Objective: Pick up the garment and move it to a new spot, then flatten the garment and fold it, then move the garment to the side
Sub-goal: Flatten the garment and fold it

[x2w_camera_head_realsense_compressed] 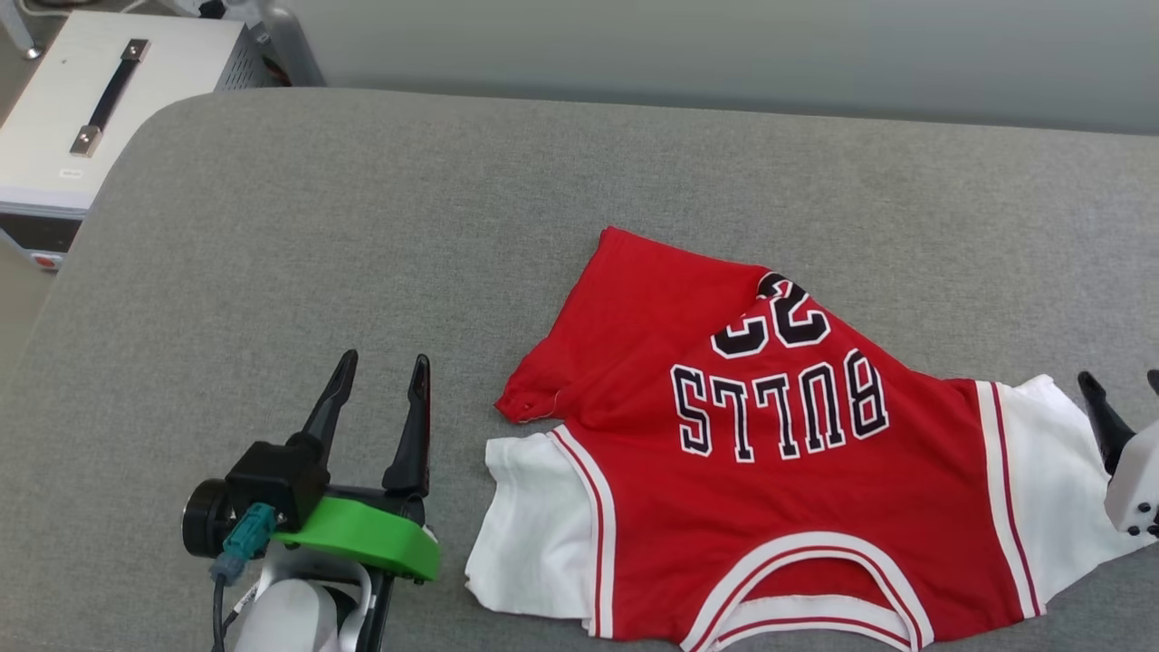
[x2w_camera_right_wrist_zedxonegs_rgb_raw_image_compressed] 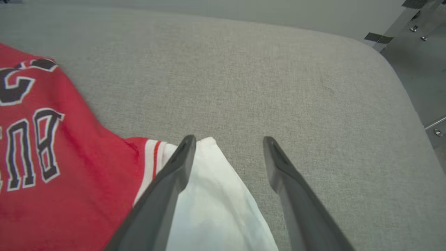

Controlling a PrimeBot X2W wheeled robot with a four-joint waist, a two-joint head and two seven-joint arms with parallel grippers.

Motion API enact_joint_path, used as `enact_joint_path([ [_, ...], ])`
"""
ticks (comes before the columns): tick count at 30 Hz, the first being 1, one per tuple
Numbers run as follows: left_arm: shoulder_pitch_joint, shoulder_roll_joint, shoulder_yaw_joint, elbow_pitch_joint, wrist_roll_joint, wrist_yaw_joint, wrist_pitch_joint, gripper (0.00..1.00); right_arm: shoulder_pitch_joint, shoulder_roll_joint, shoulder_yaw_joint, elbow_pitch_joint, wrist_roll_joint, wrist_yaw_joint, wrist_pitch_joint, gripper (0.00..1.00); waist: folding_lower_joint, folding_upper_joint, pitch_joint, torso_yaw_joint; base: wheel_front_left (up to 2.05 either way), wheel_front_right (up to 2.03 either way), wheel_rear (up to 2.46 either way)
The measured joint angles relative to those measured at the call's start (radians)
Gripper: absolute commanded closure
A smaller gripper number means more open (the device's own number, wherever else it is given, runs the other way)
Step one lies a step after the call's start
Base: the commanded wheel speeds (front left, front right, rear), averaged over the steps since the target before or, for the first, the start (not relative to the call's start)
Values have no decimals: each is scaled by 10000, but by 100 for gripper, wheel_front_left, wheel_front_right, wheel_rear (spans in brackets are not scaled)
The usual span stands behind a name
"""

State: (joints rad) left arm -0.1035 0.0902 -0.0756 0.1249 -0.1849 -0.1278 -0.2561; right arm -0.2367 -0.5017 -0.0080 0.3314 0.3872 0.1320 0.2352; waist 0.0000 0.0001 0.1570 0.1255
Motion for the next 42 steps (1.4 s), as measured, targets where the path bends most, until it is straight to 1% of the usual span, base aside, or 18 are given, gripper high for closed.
enact_joint_path([
  [4, 56, 21, -146, 142, -372, 0, 0, 0, 411, 284, -244, -677, 107, -2, -1183, 0, 0, 0, -338, -79, 0, 0, 0],
  [6, 141, 67, -238, 174, -483, 0, 0, 0, 740, 529, -451, -1120, 111, -2, -1845, 0, 0, 0, -524, -130, 0, 0, 0],
  [11, 454, 155, -439, 224, -713, 0, 0, 0, 1694, 1442, -765, -2121, -125, -2, -3074, 0, 0, 0, -898, -274, 0, 0, 0],
  [14, 678, 196, -522, 244, -926, 0, 0, 0, 2341, 2163, -936, -2704, -451, -4, -3676, 0, 0, 0, -1079, -390, 0, 0, 0],
  [17, 909, 253, -656, 265, -1041, 0, 0, 0, 2808, 2784, -1024, -3160, -608, -4, -4044, 0, 0, 0, -1199, -497, 0, 0, 0],
  [19, 1024, 313, -731, 305, -1101, 0, 0, 0, 3016, 3097, -1076, -3363, -708, -4, -4102, 0, 0, 0, -1257, -557, 0, 0, 0],
  [22, 1169, 397, -855, 397, -1151, 0, 6, 0, 3194, 3285, -1101, -3519, -905, -4, -4117, 0, 0, 0, -1298, -644, 0, 0, 0],
  [24, 1172, 500, -1035, 408, -1252, 0, 268, 0, 3204, 3344, -1160, -3580, -972, -4, -4061, 0, 0, 0, -1287, -687, 0, 0, 0],
  [28, 1161, 771, -1333, 71, -1352, 21, 1797, 0, 3207, 3348, -1315, -3668, -1091, -4, -3919, 0, 0, 0, -1215, -726, 0, 0, 0],
  [34, 1281, 1235, -1762, -945, -1546, 717, 6286, 0, 3206, 3390, -1427, -3703, -1133, -4, -3802, 0, 0, 0, -1016, -761, 0, 0, 0],
  [36, 1511, 1463, -1948, -1346, -1475, 888, 7440, 0, 3205, 3407, -1394, -3699, -1152, -4, -3791, 0, 0, 0, -940, -787, 0, 0, 0],
  [39, 1782, 1576, -1975, -1793, -1555, 1183, 8470, 0, 3173, 3436, -1312, -3682, -1164, -4, -3785, 0, 0, 0, -796, -846, 0, 0, 0],
  [42, 1896, 1647, -2042, -1956, -1461, 1436, 8968, 0, 3153, 3446, -1252, -3659, -1166, -4, -3758, 0, 0, 0, -653, -935, 0, 0, 0],
])
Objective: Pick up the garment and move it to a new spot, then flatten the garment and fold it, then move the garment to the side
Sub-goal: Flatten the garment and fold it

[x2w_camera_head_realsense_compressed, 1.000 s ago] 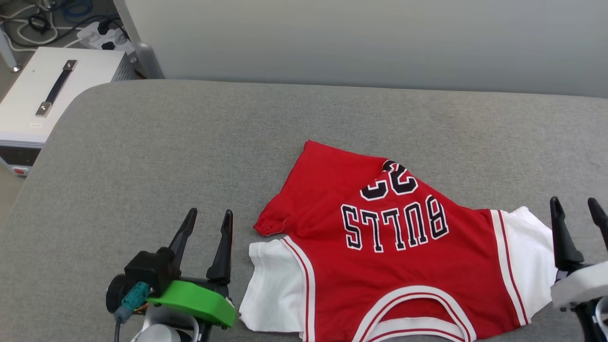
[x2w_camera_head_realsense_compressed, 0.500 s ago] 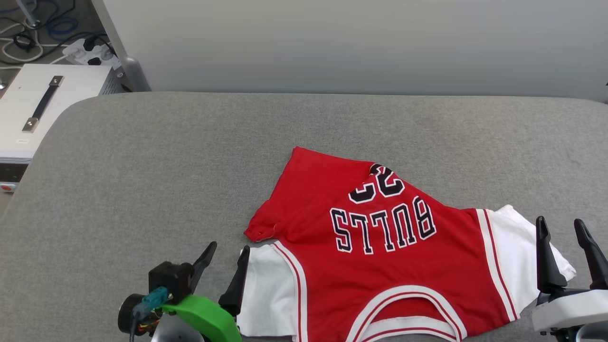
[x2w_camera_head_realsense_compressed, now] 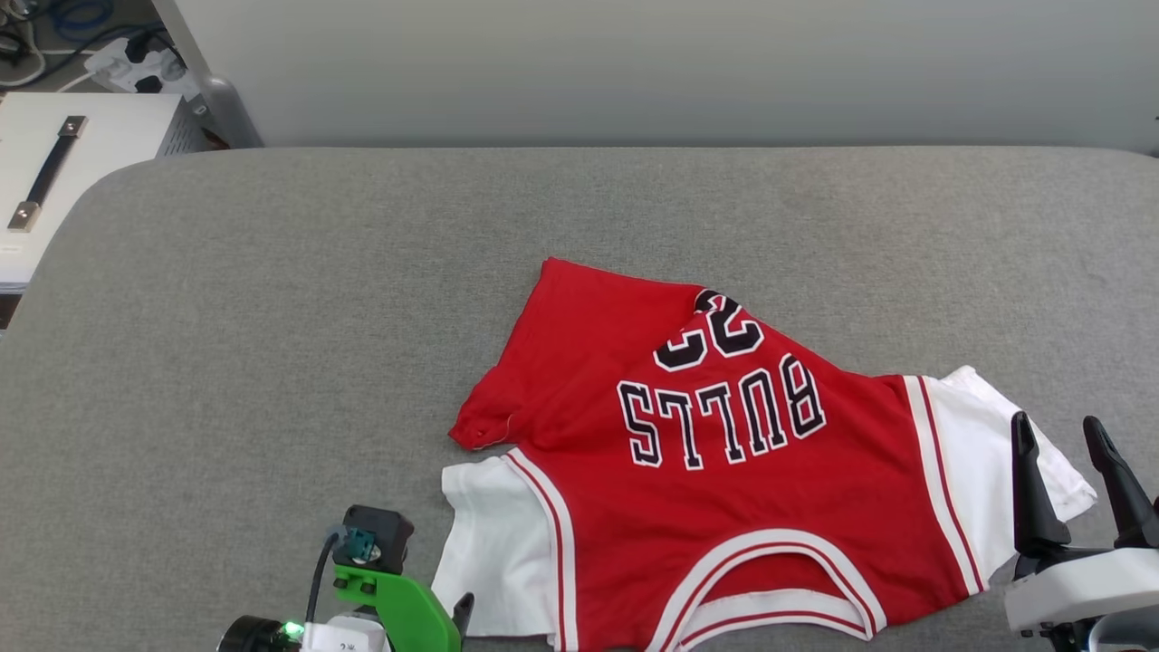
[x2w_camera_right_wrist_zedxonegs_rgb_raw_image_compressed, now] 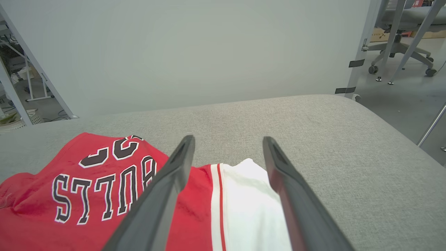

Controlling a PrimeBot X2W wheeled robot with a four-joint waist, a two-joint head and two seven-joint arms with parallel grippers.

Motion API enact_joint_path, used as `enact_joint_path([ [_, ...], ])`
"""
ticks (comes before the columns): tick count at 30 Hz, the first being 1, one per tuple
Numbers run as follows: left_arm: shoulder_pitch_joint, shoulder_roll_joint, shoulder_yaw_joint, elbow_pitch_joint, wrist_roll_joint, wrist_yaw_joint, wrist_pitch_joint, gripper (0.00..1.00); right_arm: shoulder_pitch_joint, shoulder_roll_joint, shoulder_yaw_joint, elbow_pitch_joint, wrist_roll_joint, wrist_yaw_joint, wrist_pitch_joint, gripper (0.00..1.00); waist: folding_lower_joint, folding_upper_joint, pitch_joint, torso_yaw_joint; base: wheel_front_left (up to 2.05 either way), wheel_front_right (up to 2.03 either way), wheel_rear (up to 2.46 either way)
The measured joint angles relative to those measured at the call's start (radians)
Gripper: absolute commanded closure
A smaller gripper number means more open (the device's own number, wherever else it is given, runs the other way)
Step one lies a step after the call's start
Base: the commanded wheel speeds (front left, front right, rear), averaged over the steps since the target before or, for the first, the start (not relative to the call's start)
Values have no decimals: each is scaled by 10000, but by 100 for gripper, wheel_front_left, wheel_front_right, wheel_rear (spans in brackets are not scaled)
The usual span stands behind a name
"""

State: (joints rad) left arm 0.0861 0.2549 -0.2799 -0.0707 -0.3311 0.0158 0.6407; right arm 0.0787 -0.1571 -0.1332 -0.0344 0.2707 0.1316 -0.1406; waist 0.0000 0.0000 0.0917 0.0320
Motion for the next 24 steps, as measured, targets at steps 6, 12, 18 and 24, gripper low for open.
enact_joint_path([
  [6, -40, 38, -44, 249, 265, 238, 38, 0, -137, -23, 67, 48, 2, 0, 0, 0, 0, 0, 341, -177, 0, 0, 0],
  [12, -277, 67, -56, 926, 487, 359, -79, 0, -314, -86, 130, 84, 6, 0, -4, 0, 0, 0, 702, -350, 0, 0, 0],
  [18, -599, 42, -117, 1406, 512, 408, -339, 0, -417, -140, 159, 107, 10, 0, -8, 0, 0, 1, 943, -476, 0, 0, 0],
  [24, -835, -190, 67, 1793, 4, 142, -903, 100, -413, -263, 159, 182, 52, 0, 50, 0, 0, 0, 948, -496, 0, 0, 0],
])
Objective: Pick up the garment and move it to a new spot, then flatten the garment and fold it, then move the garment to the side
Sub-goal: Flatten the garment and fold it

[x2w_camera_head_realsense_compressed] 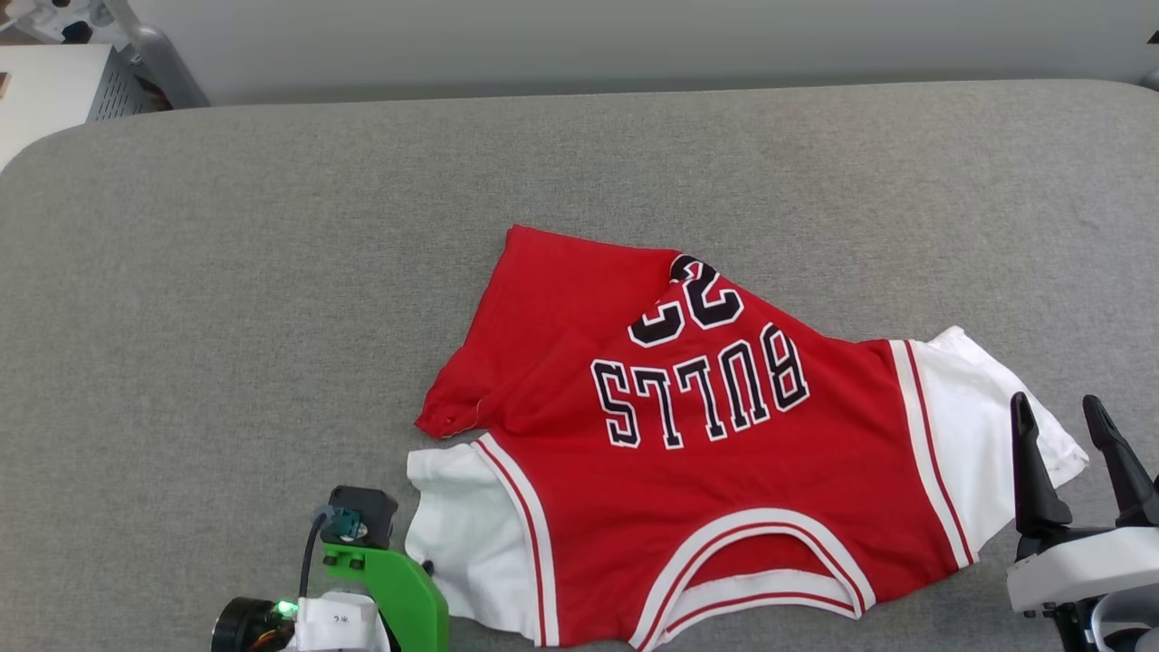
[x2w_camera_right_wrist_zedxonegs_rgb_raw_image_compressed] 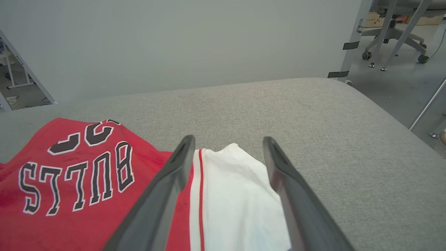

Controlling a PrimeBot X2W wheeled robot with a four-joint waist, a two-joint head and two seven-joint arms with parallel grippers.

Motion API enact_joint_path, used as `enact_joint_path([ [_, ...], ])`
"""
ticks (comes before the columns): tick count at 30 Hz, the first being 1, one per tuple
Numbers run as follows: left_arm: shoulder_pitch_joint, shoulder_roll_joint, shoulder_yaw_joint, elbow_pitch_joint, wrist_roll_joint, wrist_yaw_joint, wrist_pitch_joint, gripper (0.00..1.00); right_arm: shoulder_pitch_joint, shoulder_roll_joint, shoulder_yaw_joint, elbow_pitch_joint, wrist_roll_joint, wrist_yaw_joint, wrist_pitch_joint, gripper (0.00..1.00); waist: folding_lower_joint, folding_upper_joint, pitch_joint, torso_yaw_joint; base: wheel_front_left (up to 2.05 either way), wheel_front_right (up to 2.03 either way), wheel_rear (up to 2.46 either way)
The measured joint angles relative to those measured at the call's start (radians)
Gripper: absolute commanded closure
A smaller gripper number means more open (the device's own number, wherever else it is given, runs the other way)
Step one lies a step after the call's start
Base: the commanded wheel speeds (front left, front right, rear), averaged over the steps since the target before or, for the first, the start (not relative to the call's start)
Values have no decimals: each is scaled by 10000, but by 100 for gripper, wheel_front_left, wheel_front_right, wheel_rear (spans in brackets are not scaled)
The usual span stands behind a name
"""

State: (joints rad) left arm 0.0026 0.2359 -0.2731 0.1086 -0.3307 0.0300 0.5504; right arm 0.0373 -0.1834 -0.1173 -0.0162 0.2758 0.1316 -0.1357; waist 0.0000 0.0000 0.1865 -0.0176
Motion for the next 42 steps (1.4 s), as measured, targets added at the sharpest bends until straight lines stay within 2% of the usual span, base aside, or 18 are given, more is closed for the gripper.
enact_joint_path([
  [7, -22, -61, 395, -38, -479, -84, -479, 100, 135, -186, -46, 159, 17, 0, 299, 0, 0, 0, -456, 112, 0, 0, 0],
  [13, 188, -13, 1164, -1340, -1513, -171, -477, 100, 451, -546, -153, 176, 217, 0, 1549, 0, 0, 0, -956, 323, 0, 0, 0],
  [14, 268, 117, 1394, -1877, -1609, -146, -393, 100, 561, -702, -155, 107, 420, 0, 2376, 0, 0, 0, -1087, 436, 0, 0, 0],
  [18, 560, 247, 1676, -2846, -2027, -65, -38, 100, 625, -1124, -242, -161, 846, 0, 4387, 0, 0, 0, -1183, 643, 0, 0, 0],
  [24, 849, 500, 2054, -3921, -2424, 161, 598, 100, 510, -1737, -642, -326, 1241, -2, 7766, 0, 0, 0, -906, 732, 0, 0, 0],
  [28, 895, 614, 2090, -4343, -2518, 274, 901, 100, -68, -2002, -849, -351, 1239, 0, 9122, 0, 0, 0, -597, 777, 0, 0, 0],
  [34, 884, 610, 1973, -4589, -2541, 303, 1014, 100, -815, -2190, -761, 119, 1133, 0, 10044, 0, 0, 0, -85, 898, 0, 0, 0],
  [42, 668, 596, 1787, -4684, -2539, 301, 1014, 100, -1272, -2245, -537, 1154, 1058, -2, 9988, 0, 0, 0, 576, 1165, 0, 0, 0],
])
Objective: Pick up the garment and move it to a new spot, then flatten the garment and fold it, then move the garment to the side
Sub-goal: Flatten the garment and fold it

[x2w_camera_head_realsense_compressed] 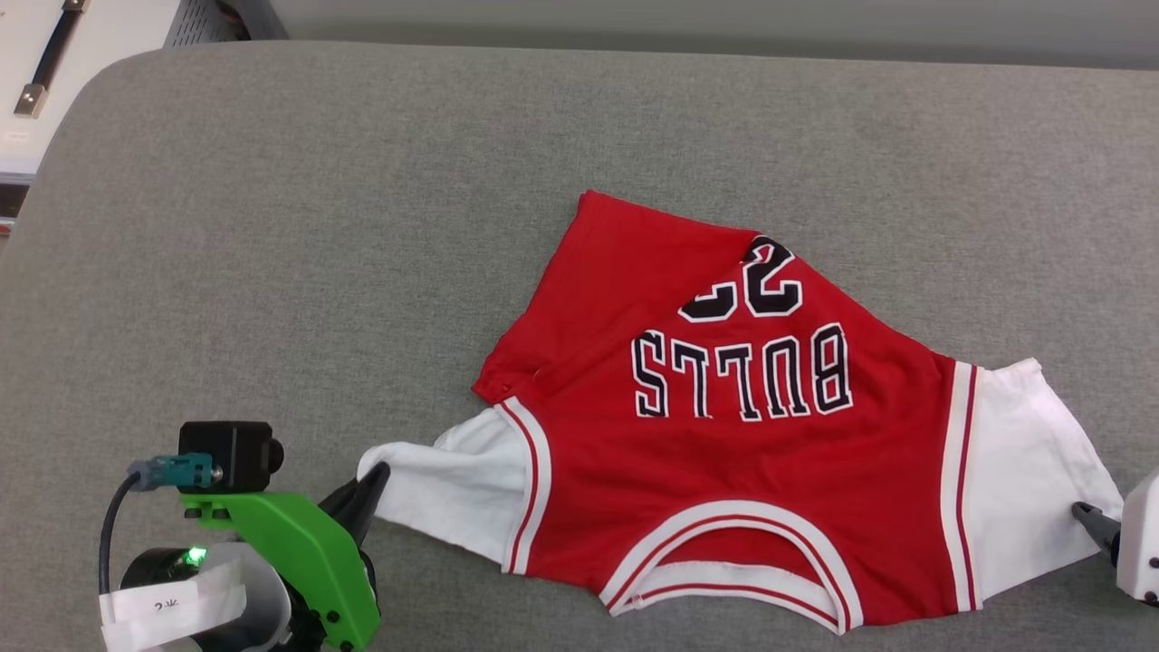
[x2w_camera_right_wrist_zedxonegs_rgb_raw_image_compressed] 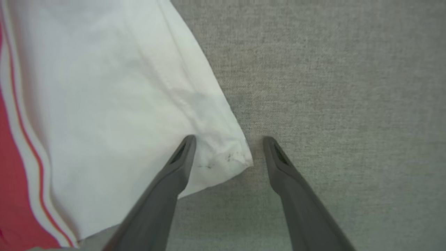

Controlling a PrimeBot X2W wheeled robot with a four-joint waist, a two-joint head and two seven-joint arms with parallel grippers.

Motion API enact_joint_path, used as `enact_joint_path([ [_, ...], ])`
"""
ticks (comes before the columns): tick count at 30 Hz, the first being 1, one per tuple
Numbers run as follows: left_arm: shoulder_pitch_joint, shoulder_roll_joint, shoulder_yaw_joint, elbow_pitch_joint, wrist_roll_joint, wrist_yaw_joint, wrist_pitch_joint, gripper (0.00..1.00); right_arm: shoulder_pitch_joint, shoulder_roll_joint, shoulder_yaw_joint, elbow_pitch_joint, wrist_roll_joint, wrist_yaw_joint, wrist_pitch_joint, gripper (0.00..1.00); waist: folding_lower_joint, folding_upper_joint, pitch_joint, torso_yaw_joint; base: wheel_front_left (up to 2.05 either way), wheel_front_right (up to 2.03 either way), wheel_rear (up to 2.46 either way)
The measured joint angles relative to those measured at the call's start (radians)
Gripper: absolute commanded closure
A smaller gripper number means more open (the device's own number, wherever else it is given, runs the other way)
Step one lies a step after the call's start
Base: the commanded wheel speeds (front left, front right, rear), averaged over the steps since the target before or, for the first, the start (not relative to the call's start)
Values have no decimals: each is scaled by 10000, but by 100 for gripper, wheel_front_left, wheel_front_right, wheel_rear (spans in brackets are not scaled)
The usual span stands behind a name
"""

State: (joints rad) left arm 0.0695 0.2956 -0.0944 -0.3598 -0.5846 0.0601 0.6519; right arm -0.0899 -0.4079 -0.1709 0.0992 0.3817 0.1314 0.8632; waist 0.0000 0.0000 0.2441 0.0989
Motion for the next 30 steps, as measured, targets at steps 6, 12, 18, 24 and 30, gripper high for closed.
enact_joint_path([
  [6, -52, 12, 8, 119, 33, 54, -2, 100, -12, -305, 593, 431, 539, -33, 136, 100, 0, 0, 133, 97, 0, 0, 0],
  [12, -51, 113, 98, 188, 35, 69, -73, 100, -46, -374, 755, 280, 924, -27, -462, 100, 0, 0, -172, -28, 0, 0, 0],
  [18, -178, 359, 272, 54, 138, 33, -272, 100, -93, -784, 667, -525, 1542, -10, -853, 100, 0, 0, -666, -220, 0, 0, 0],
  [24, -709, 566, 623, -309, 278, -36, -631, 100, -507, -1225, 150, -1622, 2217, -4, -1285, 100, 0, 0, -1231, -458, 0, 0, 0],
  [30, -1505, 681, 1014, -637, 113, -240, -1104, 100, -1211, -1628, -314, -2428, 2474, 0, -1390, 100, 0, 0, -1822, -766, 0, 0, 0],
])
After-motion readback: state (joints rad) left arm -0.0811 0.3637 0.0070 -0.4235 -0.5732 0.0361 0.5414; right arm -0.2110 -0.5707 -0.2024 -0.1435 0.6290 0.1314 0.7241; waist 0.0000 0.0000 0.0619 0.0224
